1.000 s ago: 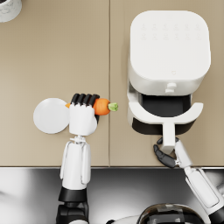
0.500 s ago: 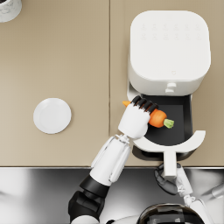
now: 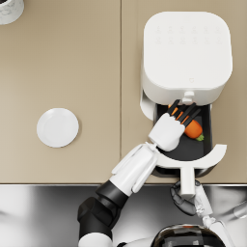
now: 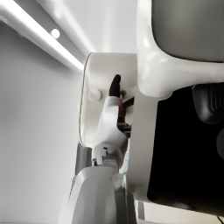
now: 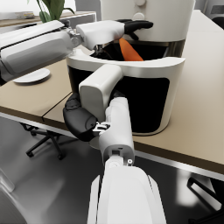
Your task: Pick up the carrot and place it into the air fryer
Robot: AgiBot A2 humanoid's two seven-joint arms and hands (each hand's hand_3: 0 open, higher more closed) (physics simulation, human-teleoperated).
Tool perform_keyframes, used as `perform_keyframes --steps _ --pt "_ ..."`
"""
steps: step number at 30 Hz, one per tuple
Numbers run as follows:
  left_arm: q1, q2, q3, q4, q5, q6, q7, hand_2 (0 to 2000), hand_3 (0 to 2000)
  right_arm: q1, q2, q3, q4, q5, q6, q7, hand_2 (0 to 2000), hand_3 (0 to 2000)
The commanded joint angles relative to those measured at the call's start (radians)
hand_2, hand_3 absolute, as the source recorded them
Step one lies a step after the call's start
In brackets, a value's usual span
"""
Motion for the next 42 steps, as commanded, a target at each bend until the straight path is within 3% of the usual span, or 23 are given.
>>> perform_keyframes --steps 1,2,4,5,6,13,14,15,16,17,18,19,22,23,24,29,30,31,32,33,42 --pt "-0.118 -0.077 -0.239 -0.213 -0.002 0.004 -0.004 0 0 -0.001 0.0 0.0 0.001 0.0 0.0 0.0 2000 2000" --pt "-0.158 -0.085 -0.322 -0.27 -0.001 0.028 -0.005 0 0 -0.002 0.001 -0.001 0.002 0.0 0.004 0.0 2000 2000" --pt "-0.222 -0.06 -0.491 -0.326 0.0 0.142 -0.024 0 0 -0.013 0.005 -0.024 0.013 0.001 0.095 -0.001 2000 2000" --pt "-0.25 -0.066 -0.552 -0.354 0.001 0.135 -0.017 0 0 -0.011 0.004 -0.03 0.011 0.001 0.112 -0.003 2000 2000" --pt "-0.273 -0.069 -0.611 -0.378 0.001 0.126 -0.012 0 0 0.01 -0.031 0.115 0.119 0.001 0.126 -0.005 2000 2000" --pt "-0.354 -0.074 -0.827 -0.487 0.001 0.108 0.002 0 0 0.154 -0.212 -0.051 -0.041 0.006 0.221 -0.007 2000 2000" --pt "-0.36 -0.074 -0.845 -0.508 0.001 0.107 0.002 0 0 0.07 -0.115 -0.114 -0.083 0.006 0.238 -0.009 2000 2000" --pt "-0.368 -0.075 -0.859 -0.529 0.001 0.107 0.002 0 0 0.485 0.306 0.388 -0.058 0.007 0.254 -0.01 2000 2000" --pt "-0.376 -0.076 -0.873 -0.549 0.001 0.106 0.002 0 0 0.266 -0.166 -0.035 -0.07 0.005 0.197 -0.006 2000 2000" --pt "-0.377 -0.076 -0.89 -0.564 0.001 0.106 0.003 0 0 0.309 -0.176 -0.043 -0.089 0.002 0.226 -0.005 2000 2000" --pt "-0.375 -0.077 -0.898 -0.569 0.001 0.106 0.003 0 0 0.539 0.21 0.283 -0.112 0.0 0.26 -0.008 2000 2000" --pt "-0.375 -0.078 -0.897 -0.569 0.001 0.106 0.003 0 0 0.399 -0.166 -0.034 -0.131 -0.001 0.258 -0.002 2000 2000" --pt "-0.347 -0.083 -0.897 -0.54 0.001 0.106 0.003 0 0 0.505 -0.215 -0.07 -0.22 -0.002 0.31 -0.012 2000 2000" --pt "-0.339 -0.084 -0.894 -0.531 0.001 0.106 0.003 0 0 0.647 0.066 0.188 -0.25 -0.002 0.329 -0.014 2000 2000" --pt "-0.335 -0.085 -0.896 -0.519 0.001 0.106 0.003 0 0 0.584 -0.182 -0.033 -0.28 -0.003 0.321 -0.007 2000 2000" --pt "-0.316 -0.09 -0.911 -0.463 0.001 0.106 0.003 0 0 0.742 -0.216 -0.048 -0.474 -0.001 0.338 -0.014 2000 2000" --pt "-0.313 -0.091 -0.909 -0.458 0.001 0.106 0.003 0 0 0.817 -0.104 0.079 -0.519 -0.001 0.34 -0.014 2000 2000" --pt "-0.311 -0.092 -0.901 -0.46 0.001 0.105 0.003 0 0 0.844 -0.129 0.055 -0.565 -0.001 0.325 -0.007 2000 2000" --pt "-0.315 -0.093 -0.898 -0.466 0.001 0.105 0.003 0 0 0.846 -0.212 -0.042 -0.609 -0.001 0.311 -0.002 2000 2000" --pt "-0.32 -0.093 -0.892 -0.479 0.001 0.106 0.003 0 0 0.894 -0.153 0.025 -0.643 -0.002 0.316 -0.003 2000 2000" --pt "-0.343 -0.097 -0.885 -0.536 0.001 0.106 0.003 0 0 1.027 -0.218 -0.015 -0.876 -0.002 0.258 0.002 2000 2000"
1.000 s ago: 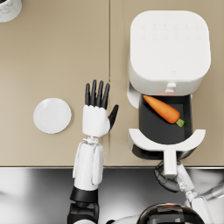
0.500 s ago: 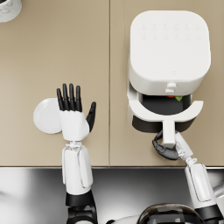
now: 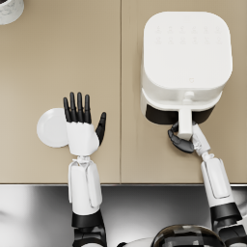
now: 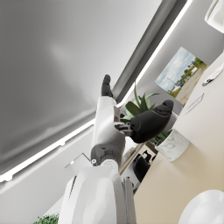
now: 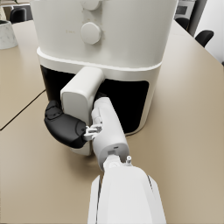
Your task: Pick up the carrot and place it into the air fryer
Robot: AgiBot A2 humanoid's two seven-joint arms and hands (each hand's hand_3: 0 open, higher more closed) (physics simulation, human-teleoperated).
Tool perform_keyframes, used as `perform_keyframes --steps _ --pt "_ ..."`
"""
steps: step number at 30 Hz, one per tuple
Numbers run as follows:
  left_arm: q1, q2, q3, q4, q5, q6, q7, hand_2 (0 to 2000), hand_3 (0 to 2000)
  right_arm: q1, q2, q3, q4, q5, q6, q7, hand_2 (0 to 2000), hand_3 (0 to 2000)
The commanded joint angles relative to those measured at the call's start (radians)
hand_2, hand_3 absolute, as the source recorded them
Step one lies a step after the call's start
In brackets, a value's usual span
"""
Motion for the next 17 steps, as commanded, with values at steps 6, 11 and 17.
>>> perform_keyframes --steps 6,11,17 --pt "-0.011 -0.002 -0.006 -0.003 0.0 0.0 0.0 0 0 0.062 0.044 0.083 -0.053 -0.001 -0.046 0.003 2000 2000" --pt "-0.016 -0.003 -0.009 -0.003 0.0 0.0 0.0 0 0 0.058 0.042 0.081 -0.052 -0.002 -0.051 0.006 2000 2000" --pt "-0.017 -0.003 -0.01 -0.003 0.0 0.0 0.0 0 0 0.058 0.042 0.081 -0.051 -0.002 -0.051 0.006 2000 2000"
